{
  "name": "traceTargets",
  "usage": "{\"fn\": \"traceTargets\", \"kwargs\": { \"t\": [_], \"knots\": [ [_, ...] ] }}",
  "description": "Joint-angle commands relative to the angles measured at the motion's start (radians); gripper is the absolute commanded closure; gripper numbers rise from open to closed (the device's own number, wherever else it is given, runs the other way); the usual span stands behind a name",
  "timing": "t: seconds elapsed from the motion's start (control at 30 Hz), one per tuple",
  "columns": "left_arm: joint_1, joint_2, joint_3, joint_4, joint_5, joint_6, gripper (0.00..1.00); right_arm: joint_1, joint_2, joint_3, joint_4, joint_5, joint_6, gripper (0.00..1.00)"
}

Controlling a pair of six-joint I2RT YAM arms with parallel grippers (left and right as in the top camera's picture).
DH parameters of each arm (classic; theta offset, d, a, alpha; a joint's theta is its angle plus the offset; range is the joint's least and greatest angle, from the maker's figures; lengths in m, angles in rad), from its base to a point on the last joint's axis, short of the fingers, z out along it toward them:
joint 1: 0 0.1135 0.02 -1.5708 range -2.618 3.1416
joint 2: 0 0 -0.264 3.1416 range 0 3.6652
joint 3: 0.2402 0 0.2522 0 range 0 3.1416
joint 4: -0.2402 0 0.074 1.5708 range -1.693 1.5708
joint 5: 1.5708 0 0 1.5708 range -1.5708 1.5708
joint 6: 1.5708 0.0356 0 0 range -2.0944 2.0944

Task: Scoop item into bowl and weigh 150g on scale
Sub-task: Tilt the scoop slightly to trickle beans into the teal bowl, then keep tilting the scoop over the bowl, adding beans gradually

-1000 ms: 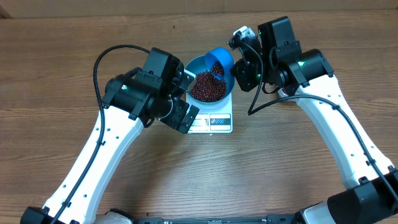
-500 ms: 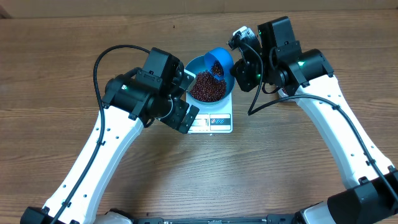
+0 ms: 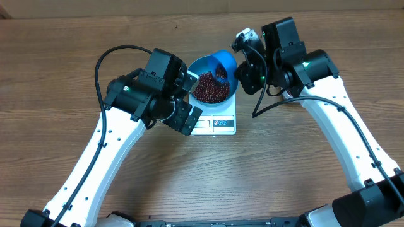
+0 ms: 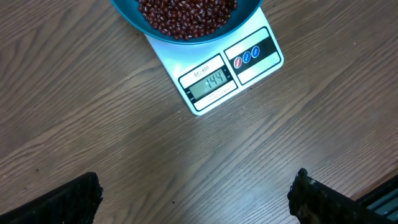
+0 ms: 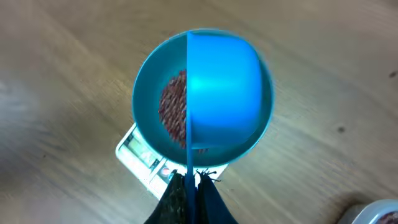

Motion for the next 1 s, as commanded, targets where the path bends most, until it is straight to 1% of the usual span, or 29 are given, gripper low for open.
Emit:
{"fn": "traceTargets", "kwargs": {
  "t": [0.0, 0.1, 0.97],
  "knots": [
    [-0.007, 0.005, 0.004, 0.003, -0.003, -0.003, 0.01, 0.004, -0.021, 0.023, 0.005, -0.02, -0.021, 0.96],
    [-0.007, 0.005, 0.004, 0.003, -0.003, -0.003, 0.01, 0.003, -0.021, 0.023, 0.024, -0.003, 0.017, 0.96],
    [-0.007, 0.005, 0.004, 0.003, -0.003, -0.003, 0.0, 0.003, -0.021, 0.023, 0.02, -0.003, 0.017, 0.96]
  ]
}}
